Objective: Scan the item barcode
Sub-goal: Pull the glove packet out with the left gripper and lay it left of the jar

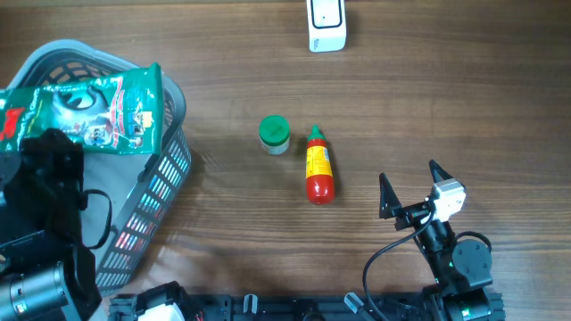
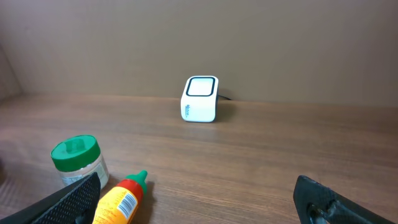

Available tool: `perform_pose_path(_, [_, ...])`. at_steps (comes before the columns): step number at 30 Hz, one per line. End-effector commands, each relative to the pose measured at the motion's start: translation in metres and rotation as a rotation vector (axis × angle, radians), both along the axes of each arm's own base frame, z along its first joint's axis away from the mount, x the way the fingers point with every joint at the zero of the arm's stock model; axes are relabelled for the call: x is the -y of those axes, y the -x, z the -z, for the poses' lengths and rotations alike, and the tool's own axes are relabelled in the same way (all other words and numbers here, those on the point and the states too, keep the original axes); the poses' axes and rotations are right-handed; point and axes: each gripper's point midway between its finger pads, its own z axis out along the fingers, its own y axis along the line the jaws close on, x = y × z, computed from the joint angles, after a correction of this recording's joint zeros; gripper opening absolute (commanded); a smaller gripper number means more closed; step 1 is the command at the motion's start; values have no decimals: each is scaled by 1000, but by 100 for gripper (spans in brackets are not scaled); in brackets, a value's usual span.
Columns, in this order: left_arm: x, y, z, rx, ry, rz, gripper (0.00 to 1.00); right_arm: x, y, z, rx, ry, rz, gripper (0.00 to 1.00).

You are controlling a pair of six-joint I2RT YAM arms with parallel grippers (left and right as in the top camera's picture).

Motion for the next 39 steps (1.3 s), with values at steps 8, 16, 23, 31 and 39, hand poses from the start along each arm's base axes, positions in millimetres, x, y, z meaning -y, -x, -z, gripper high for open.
perform_pose_path(8, [138, -15, -19, 128, -306, 981, 4, -1, 0, -1, 8, 9, -4, 100])
perform_pose_path(16, [214, -42, 52, -121, -429, 1250, 4, -1, 0, -1, 8, 9, -4, 100])
perform_pose_path(23, [200, -41, 164, -712, -509, 1145, 4, -1, 0, -1, 8, 9, -4, 100])
perform_pose_path(31, [109, -61, 160, -781, -391, 668, 4, -1, 0, -1, 8, 9, -4, 100])
perform_pose_path(39, [37, -74, 156, -731, -273, 460, 4, -1, 0, -1, 8, 10, -4, 100])
